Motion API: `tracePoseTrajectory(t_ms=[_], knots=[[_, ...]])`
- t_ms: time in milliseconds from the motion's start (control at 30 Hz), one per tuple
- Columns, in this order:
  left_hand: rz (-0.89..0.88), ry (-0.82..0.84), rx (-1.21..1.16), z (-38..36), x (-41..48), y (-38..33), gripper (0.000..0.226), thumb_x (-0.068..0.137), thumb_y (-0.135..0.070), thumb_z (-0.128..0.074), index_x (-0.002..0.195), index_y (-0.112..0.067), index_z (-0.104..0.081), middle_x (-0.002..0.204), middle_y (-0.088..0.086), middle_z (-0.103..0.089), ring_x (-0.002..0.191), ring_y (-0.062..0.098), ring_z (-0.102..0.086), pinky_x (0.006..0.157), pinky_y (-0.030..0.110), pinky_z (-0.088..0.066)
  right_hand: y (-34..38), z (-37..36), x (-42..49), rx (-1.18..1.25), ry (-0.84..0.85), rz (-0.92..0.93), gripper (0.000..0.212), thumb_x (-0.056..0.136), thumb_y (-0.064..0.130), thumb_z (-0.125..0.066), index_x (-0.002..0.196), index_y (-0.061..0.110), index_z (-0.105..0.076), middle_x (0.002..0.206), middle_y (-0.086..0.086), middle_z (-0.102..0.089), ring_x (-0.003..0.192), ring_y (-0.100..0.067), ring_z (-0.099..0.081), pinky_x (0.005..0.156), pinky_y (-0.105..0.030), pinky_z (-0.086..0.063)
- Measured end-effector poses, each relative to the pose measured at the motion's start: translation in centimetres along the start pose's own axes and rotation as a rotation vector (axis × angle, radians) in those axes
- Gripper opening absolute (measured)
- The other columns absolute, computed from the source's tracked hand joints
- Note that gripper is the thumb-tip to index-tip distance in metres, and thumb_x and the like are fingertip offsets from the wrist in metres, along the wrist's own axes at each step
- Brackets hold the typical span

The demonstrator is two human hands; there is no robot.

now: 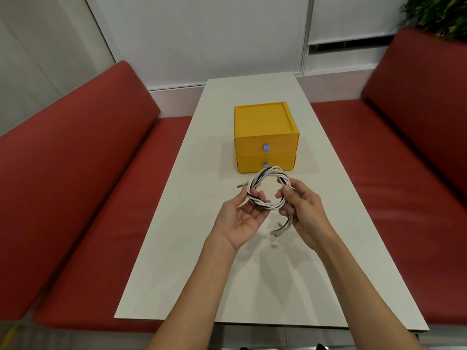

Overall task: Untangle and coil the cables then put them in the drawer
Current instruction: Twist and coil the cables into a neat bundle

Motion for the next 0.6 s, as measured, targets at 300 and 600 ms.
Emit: tracePoseTrajectory(t_ms=[300,600], knots=[[-0.423,-0.281,0.755,-0.5,-0.5,-4.8,0.027,0.095,-0.007,-0.041,0.091,0.000,-0.067,0.065,0.006,-0.060,0.054,0.017,-0.060,0.068,0.033,-0.058,-0.1,-0.8,0.5,-0.171,0.051,0.088,0.022,0.095,0.016,-0.055,0.113,0.020,-0.066,0.079,-0.007,-0.061,0.056,-0.014,-0.041,0.062,-0.027,-0.044],[-0.519,-0.088,0.982,-2.6,0.5,-4.9,0.041,0.100,-0.040,-0.044,0.089,-0.007,-0.065,0.070,-0.001,-0.050,0.050,0.009,-0.040,0.065,0.030,-0.035,-0.3,-1.1,0.7,-0.235,0.062,0.090,0.025,0.095,0.017,-0.055,0.117,0.022,-0.064,0.080,-0.004,-0.066,0.060,-0.016,-0.048,0.062,-0.026,-0.046]])
Point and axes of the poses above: each hand's wrist, its own x-axis towards the middle knuckle, its own z-axis out of the back of the hand, y = z × x, the point moved 9 cm from there along x, towards the middle knuckle
